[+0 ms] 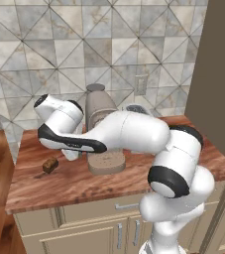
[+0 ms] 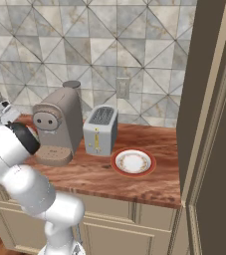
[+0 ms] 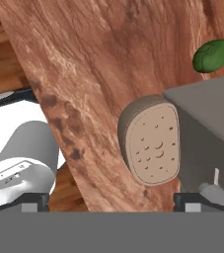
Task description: Pick the avocado and bread from the counter and place them on the plate. Then pick the jam from the cabinet and place it next to the plate. Lastly close the cabinet door.
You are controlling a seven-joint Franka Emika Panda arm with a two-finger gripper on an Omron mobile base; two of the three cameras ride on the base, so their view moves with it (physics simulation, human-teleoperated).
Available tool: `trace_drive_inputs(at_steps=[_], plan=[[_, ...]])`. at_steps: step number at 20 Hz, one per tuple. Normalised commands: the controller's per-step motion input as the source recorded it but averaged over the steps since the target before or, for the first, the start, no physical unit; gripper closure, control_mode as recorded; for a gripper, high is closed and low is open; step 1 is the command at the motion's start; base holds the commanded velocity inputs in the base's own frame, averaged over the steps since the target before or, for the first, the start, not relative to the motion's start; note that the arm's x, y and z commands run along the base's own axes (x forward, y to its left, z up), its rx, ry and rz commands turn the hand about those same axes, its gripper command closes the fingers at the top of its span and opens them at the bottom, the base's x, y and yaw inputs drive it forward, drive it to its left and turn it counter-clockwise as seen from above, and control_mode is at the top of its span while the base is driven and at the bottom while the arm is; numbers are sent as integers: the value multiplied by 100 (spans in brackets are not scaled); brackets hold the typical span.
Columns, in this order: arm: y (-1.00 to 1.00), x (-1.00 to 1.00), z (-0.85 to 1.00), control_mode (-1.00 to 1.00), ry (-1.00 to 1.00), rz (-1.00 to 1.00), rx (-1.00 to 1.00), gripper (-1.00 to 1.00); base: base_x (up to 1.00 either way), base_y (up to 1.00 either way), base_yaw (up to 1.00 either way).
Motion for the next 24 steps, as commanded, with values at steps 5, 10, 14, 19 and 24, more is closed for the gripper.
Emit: trace_drive_inputs(at_steps=[5,10,14,19,24], plan=[[13,0,-13,-100,0,6,-9,-100,0,0,0],[7,9,-19,-100,0,6,-10,-100,0,0,0],[1,6,-21,-100,0,5,-9,-100,0,0,0],[0,1,-17,-100,0,3,-7,-100,0,0,0],[0,18,-3,-100,0,0,-4,-100,0,0,0]])
